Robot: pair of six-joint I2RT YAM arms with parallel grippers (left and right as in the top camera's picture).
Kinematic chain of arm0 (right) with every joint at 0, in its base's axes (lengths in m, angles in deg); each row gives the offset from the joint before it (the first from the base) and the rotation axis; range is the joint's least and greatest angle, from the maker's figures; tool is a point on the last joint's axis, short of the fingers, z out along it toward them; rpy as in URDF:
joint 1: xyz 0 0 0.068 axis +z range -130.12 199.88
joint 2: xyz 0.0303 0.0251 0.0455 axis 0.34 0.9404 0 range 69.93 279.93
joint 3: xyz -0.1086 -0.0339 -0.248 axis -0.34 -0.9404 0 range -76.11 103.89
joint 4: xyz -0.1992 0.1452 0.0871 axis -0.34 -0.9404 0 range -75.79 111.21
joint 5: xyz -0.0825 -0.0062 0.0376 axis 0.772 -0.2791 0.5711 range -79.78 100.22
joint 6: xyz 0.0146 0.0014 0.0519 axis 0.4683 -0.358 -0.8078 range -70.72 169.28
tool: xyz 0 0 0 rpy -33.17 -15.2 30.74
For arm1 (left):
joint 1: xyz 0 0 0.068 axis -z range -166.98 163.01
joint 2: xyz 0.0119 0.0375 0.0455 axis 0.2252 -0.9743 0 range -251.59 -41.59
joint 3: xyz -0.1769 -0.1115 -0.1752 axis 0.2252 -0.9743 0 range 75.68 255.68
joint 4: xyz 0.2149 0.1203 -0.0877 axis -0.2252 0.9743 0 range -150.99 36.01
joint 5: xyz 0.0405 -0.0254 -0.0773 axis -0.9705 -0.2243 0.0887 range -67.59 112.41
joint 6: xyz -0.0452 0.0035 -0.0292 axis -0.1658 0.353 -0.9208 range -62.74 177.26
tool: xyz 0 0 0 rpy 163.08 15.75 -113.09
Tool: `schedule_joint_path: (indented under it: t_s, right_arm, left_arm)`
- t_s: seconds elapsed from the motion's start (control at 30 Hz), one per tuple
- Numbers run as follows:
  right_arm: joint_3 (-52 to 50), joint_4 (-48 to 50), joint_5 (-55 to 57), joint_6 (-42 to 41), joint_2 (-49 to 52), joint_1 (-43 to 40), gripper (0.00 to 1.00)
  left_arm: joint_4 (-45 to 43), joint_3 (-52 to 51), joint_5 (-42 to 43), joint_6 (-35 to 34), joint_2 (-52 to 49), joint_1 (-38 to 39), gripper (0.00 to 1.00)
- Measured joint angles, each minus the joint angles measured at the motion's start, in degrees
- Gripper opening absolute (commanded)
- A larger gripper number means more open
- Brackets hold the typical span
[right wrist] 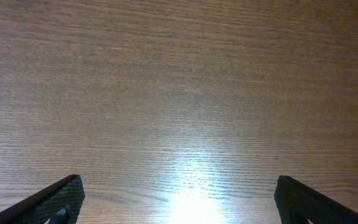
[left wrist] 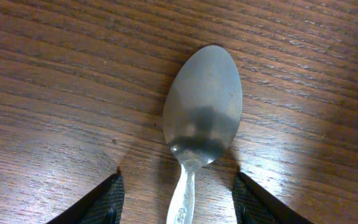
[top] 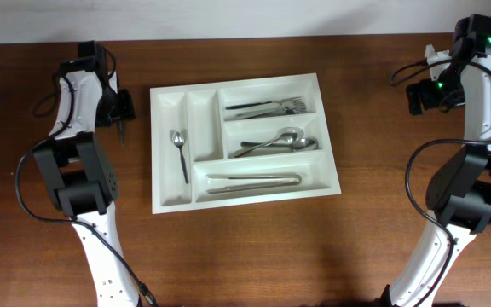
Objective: Pack container
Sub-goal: 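Lower the left gripper onto the spoon and close it, then carry the spoon into the left compartment and release it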
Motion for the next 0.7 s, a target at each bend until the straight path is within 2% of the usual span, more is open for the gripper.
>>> schedule_joint_path:
  t_s: [0.1,0.23,0.37,0.5,0.57,0.7]
  right_arm:
    - [0.00,0.00,0.00,-0.02,0.00,0.00,0.99]
    - [0.00,0.00,0.00,-0.04,0.00,0.00,0.98]
    - [0.00,0.00,0.02,0.00,0.00,0.00,0.99]
    - [0.00,0.00,0.02,-0.02,0.00,0.00,0.99]
    - [0.00,0.00,0.00,-0.02,0.00,0.00,0.99]
    - [0.00,0.00,0.00,0.02,0.00,0.00,0.99]
  left_arm:
    - [0.00,0.00,0.00,0.00,0.00,0.00,0.57]
    - [-0.04,0.00,0.02,-0.39,0.00,0.00,0.38]
    - [-0.17,0.00,0.09,-0.24,0.00,0.00,0.34]
    - [-0.28,0.00,0.02,-0.52,0.00,0.00,0.13]
    - [-0.44,0.00,-0.04,-0.44,0.00,0.00,0.06]
    - [-0.44,0.02,-0.02,-0.44,0.00,0.00,0.05]
